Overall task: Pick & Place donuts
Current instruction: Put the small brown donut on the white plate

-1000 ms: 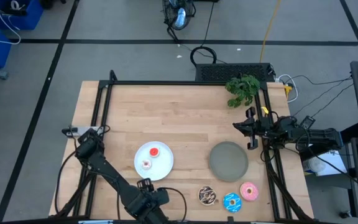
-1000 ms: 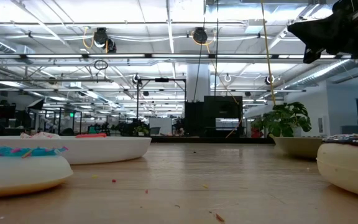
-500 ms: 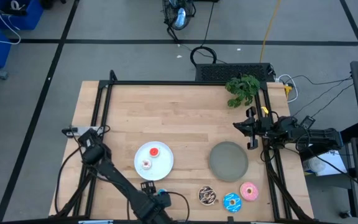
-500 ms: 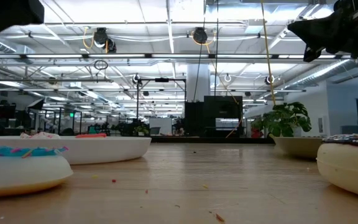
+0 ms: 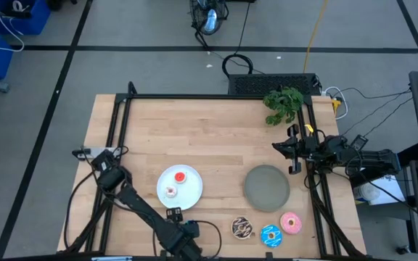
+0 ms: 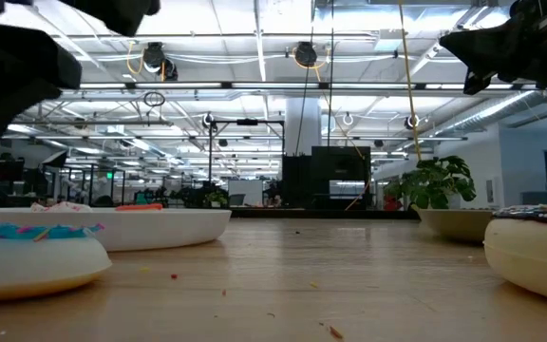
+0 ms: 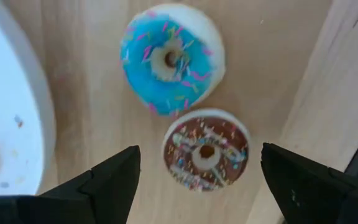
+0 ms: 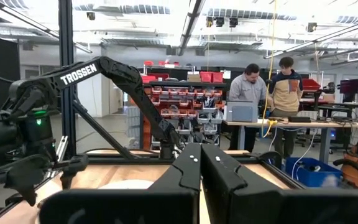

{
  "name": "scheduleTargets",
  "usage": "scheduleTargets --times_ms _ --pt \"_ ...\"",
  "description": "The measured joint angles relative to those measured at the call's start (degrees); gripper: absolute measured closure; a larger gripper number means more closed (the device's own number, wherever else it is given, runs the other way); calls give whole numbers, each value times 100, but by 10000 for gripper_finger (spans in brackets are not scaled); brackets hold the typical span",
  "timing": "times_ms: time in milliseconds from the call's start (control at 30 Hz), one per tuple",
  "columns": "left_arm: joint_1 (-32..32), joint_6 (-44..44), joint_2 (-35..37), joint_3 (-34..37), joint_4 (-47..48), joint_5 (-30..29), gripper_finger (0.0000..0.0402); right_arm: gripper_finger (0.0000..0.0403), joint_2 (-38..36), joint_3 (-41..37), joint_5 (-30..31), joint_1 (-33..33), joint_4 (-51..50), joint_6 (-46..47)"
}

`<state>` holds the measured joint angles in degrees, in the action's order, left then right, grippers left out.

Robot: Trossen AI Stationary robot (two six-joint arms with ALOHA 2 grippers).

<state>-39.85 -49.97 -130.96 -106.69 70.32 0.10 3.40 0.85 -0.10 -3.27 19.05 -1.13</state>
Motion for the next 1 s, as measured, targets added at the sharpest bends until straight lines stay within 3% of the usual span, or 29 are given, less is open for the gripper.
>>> scheduleTargets --times_ms 533,1000 --pt "126 277 42 514 -618 347 78 403 0 0 2 0 -2 0" --pt "106 338 59 529 -626 196 240 403 0 0 2 0 -2 0"
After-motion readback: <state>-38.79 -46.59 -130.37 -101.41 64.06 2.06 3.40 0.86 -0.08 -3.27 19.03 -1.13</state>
